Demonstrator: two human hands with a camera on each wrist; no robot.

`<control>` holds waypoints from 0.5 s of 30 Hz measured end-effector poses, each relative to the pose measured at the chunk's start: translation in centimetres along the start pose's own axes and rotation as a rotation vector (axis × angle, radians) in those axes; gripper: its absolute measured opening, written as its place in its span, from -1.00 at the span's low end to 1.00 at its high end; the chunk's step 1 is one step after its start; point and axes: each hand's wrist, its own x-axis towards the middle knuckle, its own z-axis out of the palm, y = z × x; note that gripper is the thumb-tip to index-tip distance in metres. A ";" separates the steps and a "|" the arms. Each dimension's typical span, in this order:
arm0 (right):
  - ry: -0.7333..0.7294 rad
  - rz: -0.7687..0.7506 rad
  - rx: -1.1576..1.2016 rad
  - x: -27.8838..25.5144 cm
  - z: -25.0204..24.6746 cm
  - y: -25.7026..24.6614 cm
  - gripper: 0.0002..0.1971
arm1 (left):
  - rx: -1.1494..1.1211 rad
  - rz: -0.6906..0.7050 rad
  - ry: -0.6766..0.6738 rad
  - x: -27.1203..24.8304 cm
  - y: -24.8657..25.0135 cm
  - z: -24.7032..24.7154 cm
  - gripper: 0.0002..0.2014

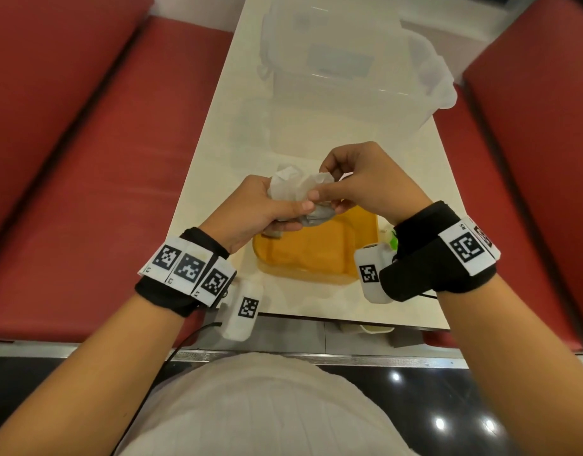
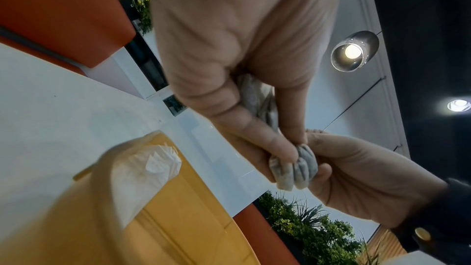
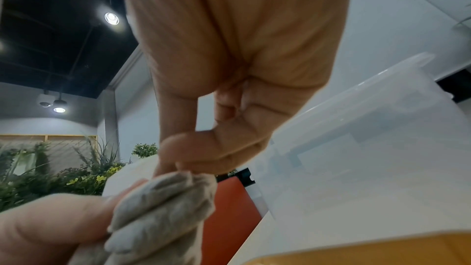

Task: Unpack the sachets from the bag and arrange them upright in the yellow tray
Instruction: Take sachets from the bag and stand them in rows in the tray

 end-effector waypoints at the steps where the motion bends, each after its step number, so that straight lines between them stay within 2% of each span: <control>1: 0.002 0.002 0.023 -0.1 -0.1 0.0 -0.74 | -0.005 -0.008 0.009 0.0 0.0 0.0 -0.41; 4: 0.014 0.002 0.078 -0.2 -0.5 0.0 -0.83 | -0.029 -0.024 0.029 -0.1 0.1 0.2 -0.52; 7: -0.025 -0.003 0.003 -0.1 -0.6 0.2 -0.87 | -0.032 -0.026 0.051 -0.1 0.2 0.4 -0.72; 9: -0.041 0.000 -0.039 0.0 -0.5 0.3 -0.86 | -0.027 -0.024 0.066 -0.1 0.1 0.4 -0.78; 12: 0.004 -0.023 -0.070 0.1 -0.6 0.3 -0.79 | -0.027 -0.016 0.071 -0.2 0.0 0.5 -0.80; 15: -0.023 -0.063 -0.156 0.4 -0.7 0.0 -0.77 | -0.032 -0.002 0.054 -0.2 0.1 0.4 -0.70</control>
